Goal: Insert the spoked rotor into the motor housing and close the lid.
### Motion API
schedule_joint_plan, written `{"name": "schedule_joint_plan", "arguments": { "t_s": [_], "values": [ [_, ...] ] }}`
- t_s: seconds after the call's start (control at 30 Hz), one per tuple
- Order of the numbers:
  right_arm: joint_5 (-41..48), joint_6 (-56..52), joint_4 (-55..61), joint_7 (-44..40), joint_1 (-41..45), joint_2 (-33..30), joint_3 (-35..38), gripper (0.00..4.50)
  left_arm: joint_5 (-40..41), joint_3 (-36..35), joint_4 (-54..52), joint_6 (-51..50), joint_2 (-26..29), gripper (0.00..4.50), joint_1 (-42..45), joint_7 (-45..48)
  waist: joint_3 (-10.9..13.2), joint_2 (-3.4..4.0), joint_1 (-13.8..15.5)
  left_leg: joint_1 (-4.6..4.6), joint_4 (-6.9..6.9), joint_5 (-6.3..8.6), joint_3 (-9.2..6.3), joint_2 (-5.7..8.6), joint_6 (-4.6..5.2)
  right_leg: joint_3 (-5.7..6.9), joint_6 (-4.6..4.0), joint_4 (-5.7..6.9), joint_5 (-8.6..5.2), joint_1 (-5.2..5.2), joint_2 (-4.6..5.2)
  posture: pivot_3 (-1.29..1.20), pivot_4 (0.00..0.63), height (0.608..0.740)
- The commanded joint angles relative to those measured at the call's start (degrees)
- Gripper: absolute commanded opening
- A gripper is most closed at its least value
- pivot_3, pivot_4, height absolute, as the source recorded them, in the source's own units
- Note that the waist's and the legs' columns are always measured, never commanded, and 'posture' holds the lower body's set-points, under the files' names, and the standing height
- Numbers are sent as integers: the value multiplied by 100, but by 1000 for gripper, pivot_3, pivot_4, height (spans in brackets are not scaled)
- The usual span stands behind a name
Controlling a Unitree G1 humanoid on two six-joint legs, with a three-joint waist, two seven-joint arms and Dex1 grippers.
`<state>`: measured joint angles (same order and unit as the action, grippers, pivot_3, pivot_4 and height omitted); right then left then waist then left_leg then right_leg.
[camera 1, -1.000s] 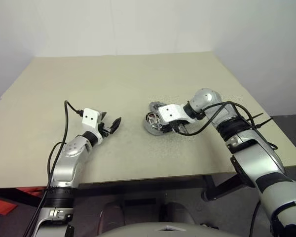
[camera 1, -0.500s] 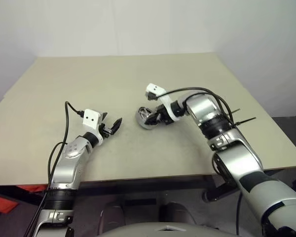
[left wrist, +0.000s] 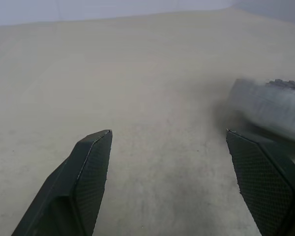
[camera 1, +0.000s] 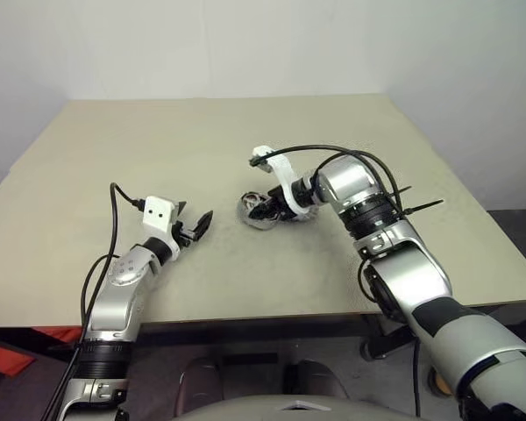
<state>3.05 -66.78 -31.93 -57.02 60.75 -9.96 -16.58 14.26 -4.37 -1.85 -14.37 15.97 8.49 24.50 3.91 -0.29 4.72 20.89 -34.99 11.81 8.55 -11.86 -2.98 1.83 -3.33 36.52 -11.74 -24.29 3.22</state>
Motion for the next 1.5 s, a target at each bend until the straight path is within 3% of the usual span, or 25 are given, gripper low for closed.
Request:
{"name": "schedule_joint_plan", "arguments": {
  "t_s": [0.03,0.4,0.73,0.97,1.07,1.4,1.5],
  "values": [
    [171,8,-92,303,-4,61,169,714,5,-40,-262,26,37,3861,20,-35,0,0,4,-1,0,-1,0,0,-2,0,0,1,0,1,0,0,0,740],
    [641,38,21,543,273,-14,465,4470,-8,-30,-235,31,48,3861,40,-20,0,0,59,-11,0,-8,-1,0,-13,-4,2,8,0,7,2,0,0,740],
    [1070,1055,318,1173,182,81,1452,4470,45,-78,-71,40,90,3861,214,72,0,0,66,-11,8,-9,0,2,-15,-3,1,6,0,4,0,0,0,740],
    [1481,1756,609,2106,-413,111,2579,4470,209,-147,15,-20,138,3861,396,220,0,-1,79,-12,11,-10,1,6,-16,-5,2,4,0,7,3,0,0,740],
    [1297,2318,921,2181,-848,-107,2489,4470,205,-141,69,-23,171,3861,416,260,-1,-1,81,-13,12,-11,1,6,-19,-5,2,5,1,6,0,0,0,740],
    [2105,665,1961,2940,-1730,-693,3549,4470,222,-89,246,-26,207,3861,527,406,-1,0,81,-24,16,-13,2,9,-22,-6,3,3,0,15,-1,0,0,740],
    [2540,-215,2036,3384,-1778,-609,4295,4470,205,-59,277,-14,190,3861,541,430,-1,0,80,-30,17,-15,3,11,-24,-9,3,3,0,18,-1,0,0,740]
  ]
}}
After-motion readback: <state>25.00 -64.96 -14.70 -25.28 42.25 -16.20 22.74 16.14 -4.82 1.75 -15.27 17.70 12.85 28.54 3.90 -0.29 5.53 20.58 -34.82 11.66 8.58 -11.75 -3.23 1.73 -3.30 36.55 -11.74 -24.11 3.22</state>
